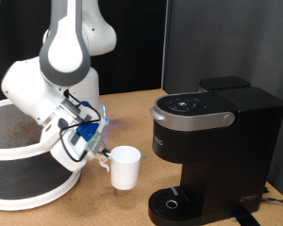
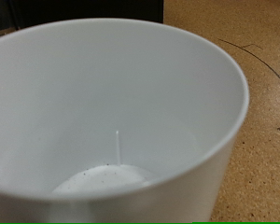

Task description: Make a cup of coffee with the keurig machine

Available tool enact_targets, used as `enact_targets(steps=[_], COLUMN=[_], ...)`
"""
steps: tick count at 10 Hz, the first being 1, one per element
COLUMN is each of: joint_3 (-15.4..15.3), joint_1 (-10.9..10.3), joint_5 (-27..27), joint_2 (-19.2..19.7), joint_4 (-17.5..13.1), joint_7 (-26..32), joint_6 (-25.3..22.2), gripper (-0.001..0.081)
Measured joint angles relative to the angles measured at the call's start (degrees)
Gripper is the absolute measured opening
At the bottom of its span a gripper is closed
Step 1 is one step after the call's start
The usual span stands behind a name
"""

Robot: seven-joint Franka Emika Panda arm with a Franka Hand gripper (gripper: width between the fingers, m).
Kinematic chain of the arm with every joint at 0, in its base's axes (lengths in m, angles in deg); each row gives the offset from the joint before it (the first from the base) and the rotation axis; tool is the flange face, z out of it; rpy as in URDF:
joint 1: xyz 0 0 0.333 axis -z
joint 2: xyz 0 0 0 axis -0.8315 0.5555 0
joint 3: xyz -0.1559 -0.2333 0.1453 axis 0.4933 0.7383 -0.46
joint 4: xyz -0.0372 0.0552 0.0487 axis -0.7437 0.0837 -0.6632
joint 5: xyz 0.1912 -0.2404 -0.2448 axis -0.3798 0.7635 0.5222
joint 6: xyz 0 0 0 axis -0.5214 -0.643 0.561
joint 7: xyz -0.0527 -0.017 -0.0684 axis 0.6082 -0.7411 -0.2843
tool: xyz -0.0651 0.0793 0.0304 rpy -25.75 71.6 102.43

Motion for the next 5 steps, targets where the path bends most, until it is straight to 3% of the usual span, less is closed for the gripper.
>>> enact_targets(steps=[5], joint_3=[-5.16], joint_1=[-2.18], joint_5=[-6.74], joint_2=[1.15], joint_4=[-0.99], joint_7=[-0.01], joint_6=[3.70], gripper=[0.0072])
